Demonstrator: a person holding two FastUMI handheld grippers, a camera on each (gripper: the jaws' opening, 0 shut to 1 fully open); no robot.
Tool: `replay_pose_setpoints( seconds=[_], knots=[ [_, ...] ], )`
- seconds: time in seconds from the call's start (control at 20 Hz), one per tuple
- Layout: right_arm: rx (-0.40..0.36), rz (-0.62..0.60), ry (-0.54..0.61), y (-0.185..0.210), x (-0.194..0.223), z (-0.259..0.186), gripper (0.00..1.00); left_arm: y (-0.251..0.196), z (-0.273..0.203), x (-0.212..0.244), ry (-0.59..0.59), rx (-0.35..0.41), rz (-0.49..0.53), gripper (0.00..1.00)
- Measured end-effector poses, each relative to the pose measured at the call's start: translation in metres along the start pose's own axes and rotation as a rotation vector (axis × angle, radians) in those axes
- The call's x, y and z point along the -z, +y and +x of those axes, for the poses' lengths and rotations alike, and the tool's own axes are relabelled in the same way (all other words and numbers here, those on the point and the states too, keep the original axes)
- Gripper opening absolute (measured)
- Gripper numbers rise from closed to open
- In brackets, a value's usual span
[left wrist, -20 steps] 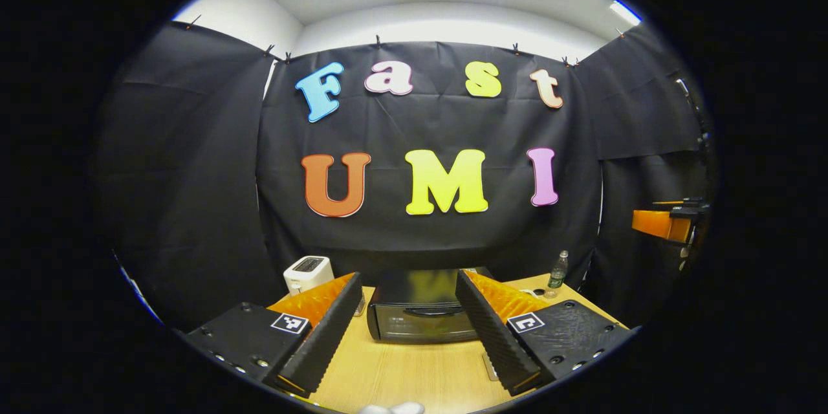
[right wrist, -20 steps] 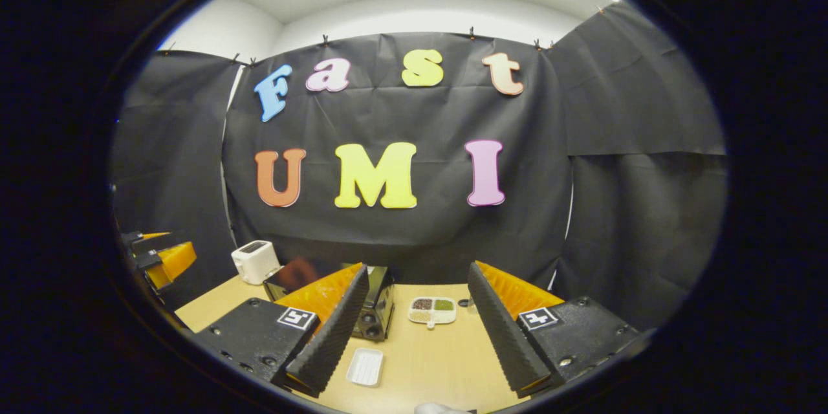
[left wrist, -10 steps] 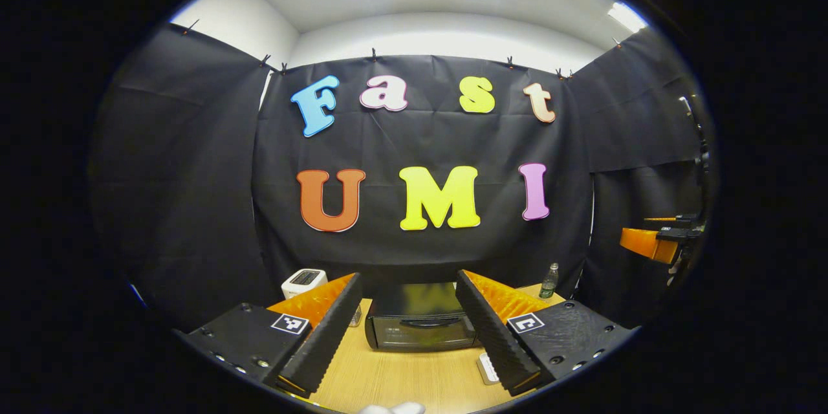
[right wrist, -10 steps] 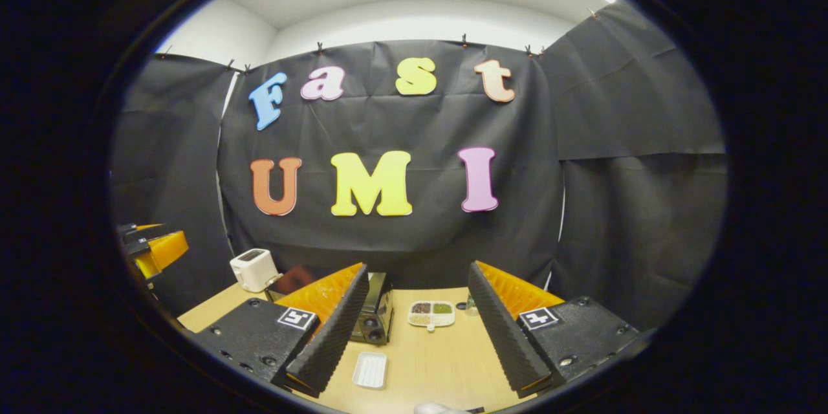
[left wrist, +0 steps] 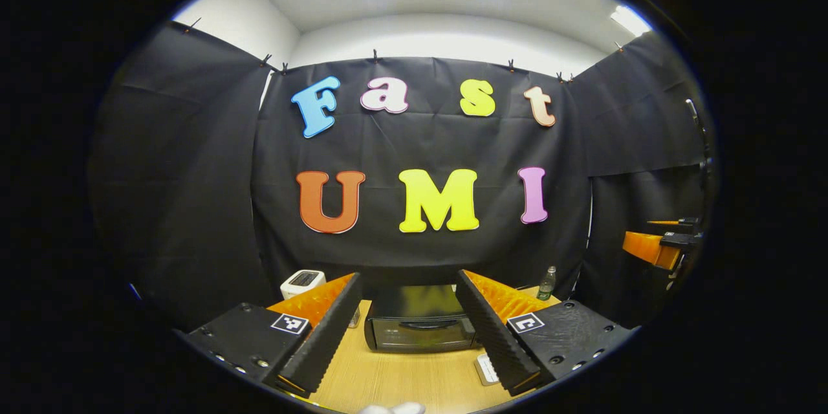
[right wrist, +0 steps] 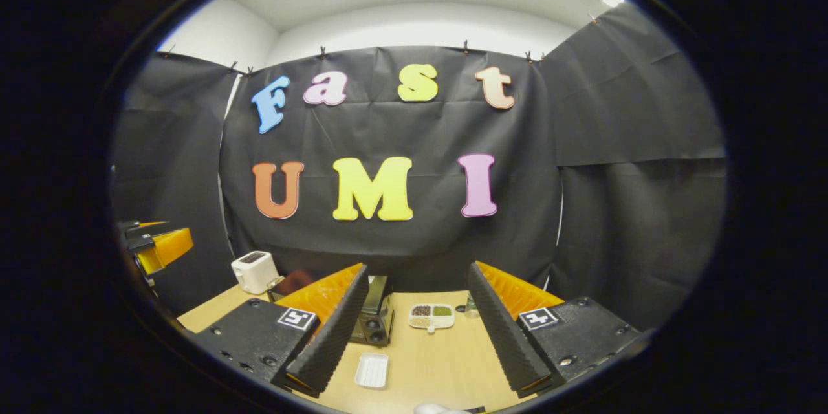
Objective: Open the electric oven with the left hand, put the food in, and close the electric oven.
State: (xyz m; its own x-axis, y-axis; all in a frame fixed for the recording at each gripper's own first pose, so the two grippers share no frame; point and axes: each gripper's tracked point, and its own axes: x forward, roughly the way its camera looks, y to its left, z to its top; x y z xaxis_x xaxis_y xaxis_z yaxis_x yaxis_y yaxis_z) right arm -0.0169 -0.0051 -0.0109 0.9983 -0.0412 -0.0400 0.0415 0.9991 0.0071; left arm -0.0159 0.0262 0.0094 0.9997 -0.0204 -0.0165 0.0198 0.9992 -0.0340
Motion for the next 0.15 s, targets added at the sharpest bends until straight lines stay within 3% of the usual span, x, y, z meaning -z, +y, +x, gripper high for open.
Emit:
replay_pose_setpoints(
  seconds=[0.15],
  knots=[
    [-0.001,-0.004,0.001,0.0033,-0.0001,-0.0023,0.96,0.0032,-0.0011,-0.0006,-0.002,-0.003,-0.012,0.95]
  ],
)
